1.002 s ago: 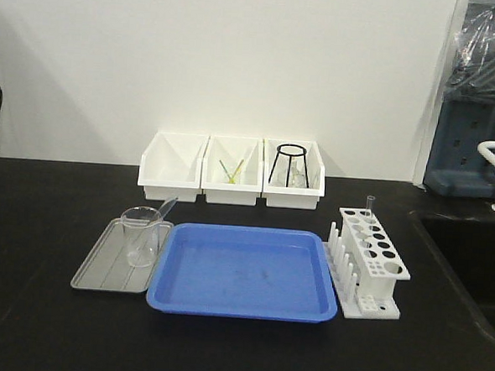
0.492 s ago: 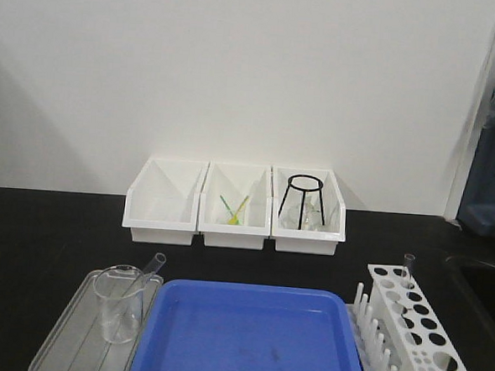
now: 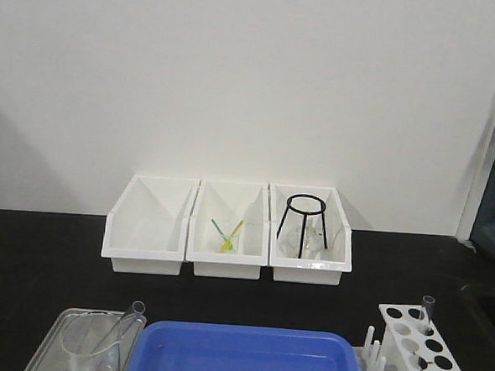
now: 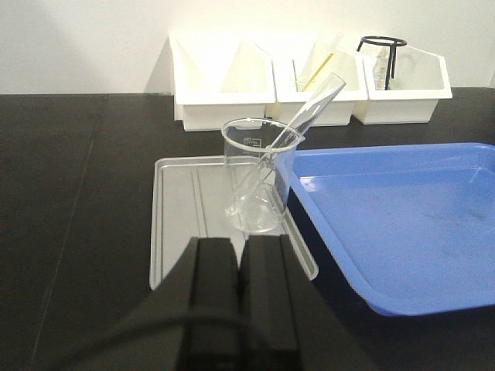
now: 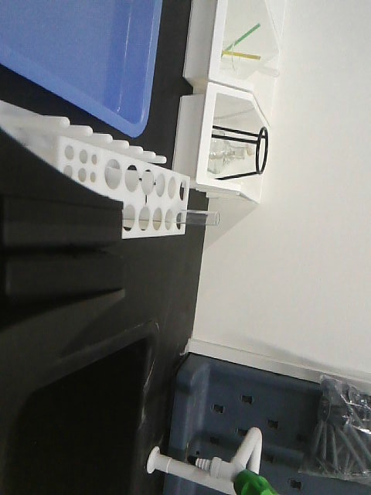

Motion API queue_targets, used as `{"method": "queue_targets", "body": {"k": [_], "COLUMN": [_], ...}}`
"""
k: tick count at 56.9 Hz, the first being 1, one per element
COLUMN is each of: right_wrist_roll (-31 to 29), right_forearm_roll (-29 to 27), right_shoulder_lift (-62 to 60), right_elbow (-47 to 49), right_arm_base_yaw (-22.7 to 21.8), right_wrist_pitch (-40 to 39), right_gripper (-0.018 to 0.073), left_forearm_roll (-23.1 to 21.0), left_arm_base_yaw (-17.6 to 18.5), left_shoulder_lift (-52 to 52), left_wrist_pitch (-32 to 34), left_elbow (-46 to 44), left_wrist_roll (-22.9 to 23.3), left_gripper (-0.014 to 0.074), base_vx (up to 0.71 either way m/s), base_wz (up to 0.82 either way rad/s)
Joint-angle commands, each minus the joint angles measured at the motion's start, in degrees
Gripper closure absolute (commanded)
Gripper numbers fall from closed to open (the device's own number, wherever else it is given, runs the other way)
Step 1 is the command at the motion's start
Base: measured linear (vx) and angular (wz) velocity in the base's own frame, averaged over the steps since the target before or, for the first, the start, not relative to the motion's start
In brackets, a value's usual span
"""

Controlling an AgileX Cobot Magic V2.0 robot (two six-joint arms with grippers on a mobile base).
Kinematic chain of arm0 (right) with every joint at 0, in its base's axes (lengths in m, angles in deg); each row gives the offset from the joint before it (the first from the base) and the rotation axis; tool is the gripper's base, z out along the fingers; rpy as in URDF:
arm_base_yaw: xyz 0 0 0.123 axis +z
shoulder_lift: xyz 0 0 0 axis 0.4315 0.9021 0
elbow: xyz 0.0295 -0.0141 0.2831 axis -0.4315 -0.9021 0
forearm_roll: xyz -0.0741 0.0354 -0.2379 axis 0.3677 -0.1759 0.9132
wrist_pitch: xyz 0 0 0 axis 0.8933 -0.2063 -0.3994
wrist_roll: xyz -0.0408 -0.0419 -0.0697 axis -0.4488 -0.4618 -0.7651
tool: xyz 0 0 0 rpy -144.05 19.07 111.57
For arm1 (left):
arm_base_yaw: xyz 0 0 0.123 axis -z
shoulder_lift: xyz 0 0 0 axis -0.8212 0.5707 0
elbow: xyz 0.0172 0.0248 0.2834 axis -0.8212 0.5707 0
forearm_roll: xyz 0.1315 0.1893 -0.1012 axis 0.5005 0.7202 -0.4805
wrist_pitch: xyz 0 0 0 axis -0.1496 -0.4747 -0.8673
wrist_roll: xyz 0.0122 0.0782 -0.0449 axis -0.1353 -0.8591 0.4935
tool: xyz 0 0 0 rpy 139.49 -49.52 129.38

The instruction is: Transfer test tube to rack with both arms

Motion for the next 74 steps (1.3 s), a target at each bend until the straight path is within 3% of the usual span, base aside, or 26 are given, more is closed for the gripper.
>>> {"method": "queue_targets", "body": {"k": [1, 23, 33, 41, 46, 51, 57, 66, 74], "right_wrist_roll": [-0.4, -0.4, -0.4, 0.16, 4.47, 3.15, 0.24, -0.7, -0.61], "right_forearm_roll": [0.55, 0.55, 0.54, -0.28, -2.93, -3.54, -4.46, -4.41, -4.41], "right_shoulder_lift": [-0.5, -0.5, -0.5, -0.5, -0.5, 0.44, 5.94, 22.42, 34.83], "right_elbow": [-1.06, -1.06, -1.06, -0.77, 1.46, 8.19, 21.08, 38.04, 46.19], "right_arm_base_yaw": [0.03, 0.03, 0.03, 0.08, 0.09, 0.09, 0.09, 0.09, 0.09], "right_wrist_pitch": [-4.75, -4.75, -8.54, -19.24, -26.45, -25.59, -18.85, -15.37, -15.37], "right_gripper": [0.0566, 0.0566, 0.0566, 0.0566, 0.0566, 0.0566, 0.0566, 0.0566, 0.0566], "left_forearm_roll": [-0.28, -0.23, -0.29, -1.94, -2.07, -1.74, -1.3, -1.36, -1.84], "left_arm_base_yaw": [-0.15, -0.15, -0.15, -0.15, -0.15, -0.15, -0.15, -0.15, -0.15], "left_shoulder_lift": [-0.85, -0.85, -0.85, -0.85, -0.85, -0.65, 2.8, 18.19, 32.84], "left_wrist_pitch": [4.91, 4.97, 5.44, 12.41, 20.25, 24.11, 23.69, 19.45, 19.4], "left_elbow": [-1.72, -1.72, -1.72, -1.84, -3.18, -8.19, -18.64, -36.98, -45.27], "left_wrist_roll": [0.29, 0.22, 0.3, 2.69, 5.65, 6.78, 2.22, -6.09, -5.81], "left_gripper": [0.0603, 0.0603, 0.0603, 0.0603, 0.0603, 0.0603, 0.0603, 0.0603, 0.0603], "base_vx": [0.08, 0.03, 0.0, 0.0, 0.0, 0.0, 0.0, 0.0, 0.0], "base_wz": [-0.05, -0.02, 0.0, 0.0, 0.0, 0.0, 0.0, 0.0, 0.01]}}
